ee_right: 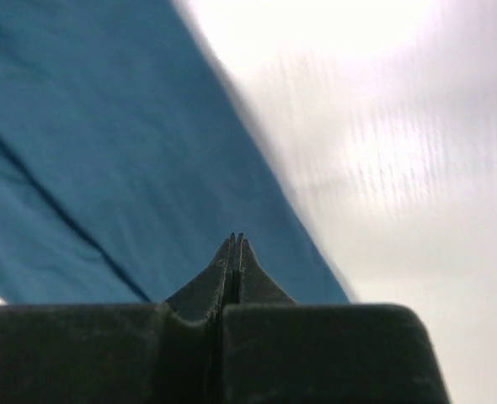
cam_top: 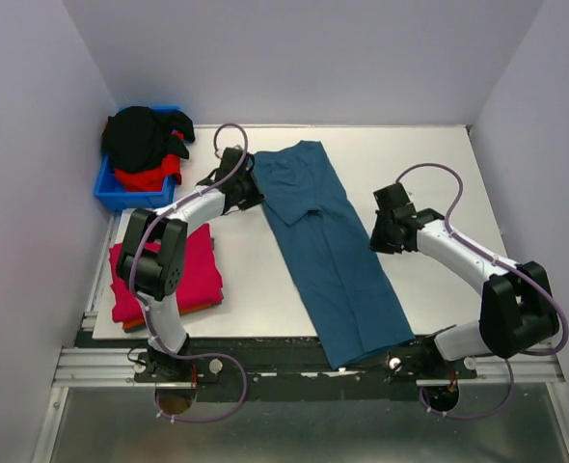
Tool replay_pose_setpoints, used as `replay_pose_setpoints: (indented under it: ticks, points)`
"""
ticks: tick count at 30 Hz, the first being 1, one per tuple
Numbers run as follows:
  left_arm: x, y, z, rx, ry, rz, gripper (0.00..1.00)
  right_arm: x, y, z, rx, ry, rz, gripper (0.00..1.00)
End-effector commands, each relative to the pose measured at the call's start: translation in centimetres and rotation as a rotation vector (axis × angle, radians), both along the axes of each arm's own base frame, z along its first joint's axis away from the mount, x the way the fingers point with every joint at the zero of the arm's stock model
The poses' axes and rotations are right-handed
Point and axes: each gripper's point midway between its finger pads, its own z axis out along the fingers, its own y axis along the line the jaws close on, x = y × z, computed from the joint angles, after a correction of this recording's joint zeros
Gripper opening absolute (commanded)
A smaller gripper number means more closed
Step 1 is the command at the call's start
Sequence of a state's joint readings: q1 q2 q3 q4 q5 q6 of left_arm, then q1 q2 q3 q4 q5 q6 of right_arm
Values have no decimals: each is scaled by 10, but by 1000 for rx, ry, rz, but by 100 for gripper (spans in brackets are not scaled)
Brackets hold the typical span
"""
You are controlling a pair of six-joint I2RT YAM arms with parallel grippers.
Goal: Fold and stack the t-shirts
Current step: Rotate the tshirt 90 degrees
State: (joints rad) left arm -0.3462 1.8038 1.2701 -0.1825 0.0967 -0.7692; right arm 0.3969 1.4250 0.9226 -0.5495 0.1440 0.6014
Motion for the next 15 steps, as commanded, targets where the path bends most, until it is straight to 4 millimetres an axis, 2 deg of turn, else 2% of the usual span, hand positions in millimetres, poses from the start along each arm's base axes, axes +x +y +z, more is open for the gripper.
replay_pose_setpoints:
  ticks: [1,4,6,10,15]
  points:
    - [-15,9,-63,29,158,71,0,-35,-26,-18,-72,99,-92,1]
    - [-17,8,-83,21,217,94,0,-55,-18,-34,-3,148,-73,1]
    - [-16,5,-94,13,246,93,0,-61,-15,-42,21,173,-78,1]
    - [-10,4,-111,32,280,105,0,-68,-7,-58,47,219,-77,1]
    - [6,-1,-122,48,302,101,0,-77,2,-73,-18,267,-66,1]
